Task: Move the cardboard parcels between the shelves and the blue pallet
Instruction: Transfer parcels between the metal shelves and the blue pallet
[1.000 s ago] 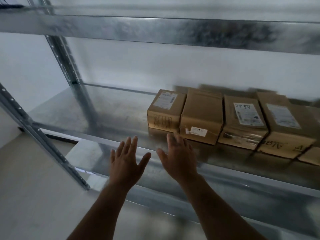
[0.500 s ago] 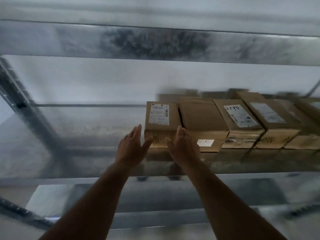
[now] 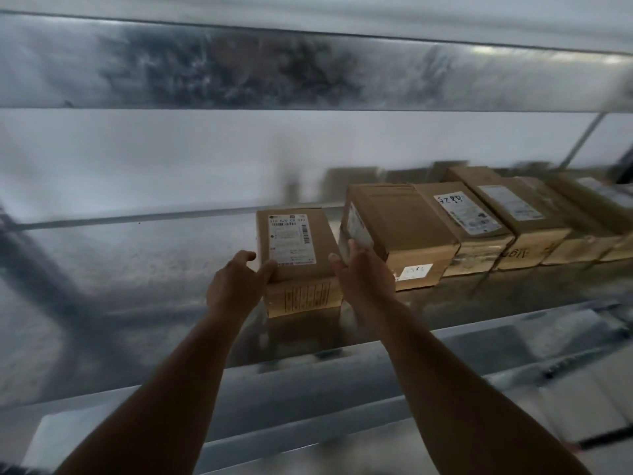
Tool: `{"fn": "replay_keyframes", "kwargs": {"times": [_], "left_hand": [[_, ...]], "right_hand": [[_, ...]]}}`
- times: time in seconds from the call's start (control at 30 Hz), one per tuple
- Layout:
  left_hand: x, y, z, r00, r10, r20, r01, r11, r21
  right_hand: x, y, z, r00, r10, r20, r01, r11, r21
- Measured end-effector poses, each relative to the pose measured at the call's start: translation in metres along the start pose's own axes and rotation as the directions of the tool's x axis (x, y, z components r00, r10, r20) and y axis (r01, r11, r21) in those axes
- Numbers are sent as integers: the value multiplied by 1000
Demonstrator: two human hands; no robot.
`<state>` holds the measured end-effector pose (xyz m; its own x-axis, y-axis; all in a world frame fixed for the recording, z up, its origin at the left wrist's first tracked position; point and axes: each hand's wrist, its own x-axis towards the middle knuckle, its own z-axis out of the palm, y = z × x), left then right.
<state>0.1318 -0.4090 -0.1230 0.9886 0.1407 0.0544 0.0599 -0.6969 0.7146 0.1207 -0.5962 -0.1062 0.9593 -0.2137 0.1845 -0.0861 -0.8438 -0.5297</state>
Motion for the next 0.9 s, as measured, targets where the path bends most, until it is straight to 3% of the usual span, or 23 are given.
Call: {"fn": "replay_keyframes", "kwargs": {"times": [0.1,0.2,0.3,0.37,0.53,0.9], "left_hand": [[2,-1,0,996,-14,90,24,993,-118],[8,-3,-2,972,-72,223,139,944,-299],[1,-6,-9,928,-47,369,223,864,-451],[-9,-8,-13,911,24,411,197,850,-488],[-44,-8,-15,925,186,330,6,865,-502],[-146,18,-3,936,291,200,-138,823,-551]], "right_hand": [[2,-1,5,995,59,83,-65,995,72],[5,0,5,962,81,261,-163,937,309],[2,4,-5,909,22,417,-227,864,450],[-5,9,-12,881,-50,470,-235,816,528],[-33,16,-24,862,-217,458,-157,744,649],[-110,62,-68,879,-315,356,-14,731,682]]}}
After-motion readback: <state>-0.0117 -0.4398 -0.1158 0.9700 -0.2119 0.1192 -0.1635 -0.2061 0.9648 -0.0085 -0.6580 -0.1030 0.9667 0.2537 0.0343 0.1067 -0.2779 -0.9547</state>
